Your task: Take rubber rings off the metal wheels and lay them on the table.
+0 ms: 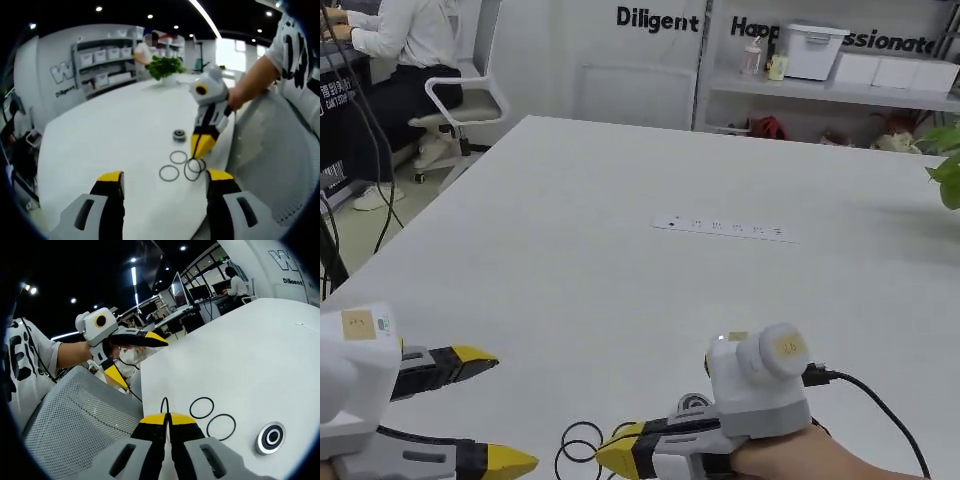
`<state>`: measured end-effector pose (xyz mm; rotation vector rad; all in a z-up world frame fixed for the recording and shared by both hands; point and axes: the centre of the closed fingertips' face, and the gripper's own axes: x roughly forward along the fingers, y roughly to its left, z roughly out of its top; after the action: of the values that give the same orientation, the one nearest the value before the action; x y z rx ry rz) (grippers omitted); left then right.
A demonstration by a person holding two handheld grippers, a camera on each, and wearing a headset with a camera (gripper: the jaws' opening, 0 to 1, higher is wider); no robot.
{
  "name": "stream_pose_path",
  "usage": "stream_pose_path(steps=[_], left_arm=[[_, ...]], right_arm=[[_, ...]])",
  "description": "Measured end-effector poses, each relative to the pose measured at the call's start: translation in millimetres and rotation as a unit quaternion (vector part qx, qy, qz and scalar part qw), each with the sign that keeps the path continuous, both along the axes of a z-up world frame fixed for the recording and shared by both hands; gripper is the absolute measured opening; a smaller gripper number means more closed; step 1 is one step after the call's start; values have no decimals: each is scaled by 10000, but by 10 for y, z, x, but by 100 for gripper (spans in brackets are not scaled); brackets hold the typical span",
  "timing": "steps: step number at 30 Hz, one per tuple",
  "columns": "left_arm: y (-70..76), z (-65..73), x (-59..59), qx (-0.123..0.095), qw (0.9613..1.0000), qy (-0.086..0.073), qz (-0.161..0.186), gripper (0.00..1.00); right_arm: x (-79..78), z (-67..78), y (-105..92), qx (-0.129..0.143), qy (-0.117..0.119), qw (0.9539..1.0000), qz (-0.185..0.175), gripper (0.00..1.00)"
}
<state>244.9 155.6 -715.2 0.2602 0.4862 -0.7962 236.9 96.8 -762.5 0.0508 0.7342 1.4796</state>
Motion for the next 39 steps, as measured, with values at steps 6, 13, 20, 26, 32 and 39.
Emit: stream_pose_path(steps=[6, 13, 20, 26, 32, 39], left_arm=[[6, -11, -26, 7, 10000, 20, -2, 67], [24, -34, -56, 18, 10000, 52, 12, 67], [17, -78, -91, 131, 9999, 77, -62, 67], [-10, -74, -89, 112, 9999, 94, -79, 67], [-41, -81, -80, 111, 9998, 115, -117, 67], [-35, -94, -69, 117, 9998, 139, -129, 67]], right_arm=[[-20, -72, 25, -83, 33, 10000, 35, 0], [-43, -150, 47, -174, 64, 9998, 62, 0], [-79, -213, 81, -264, 31, 9996, 98, 0], [-54, -288, 40, -405, -47, 9992, 30, 0], [-46, -318, 28, -425, -67, 9991, 2, 0], [-12, -299, 19, -415, -167, 9990, -40, 7]])
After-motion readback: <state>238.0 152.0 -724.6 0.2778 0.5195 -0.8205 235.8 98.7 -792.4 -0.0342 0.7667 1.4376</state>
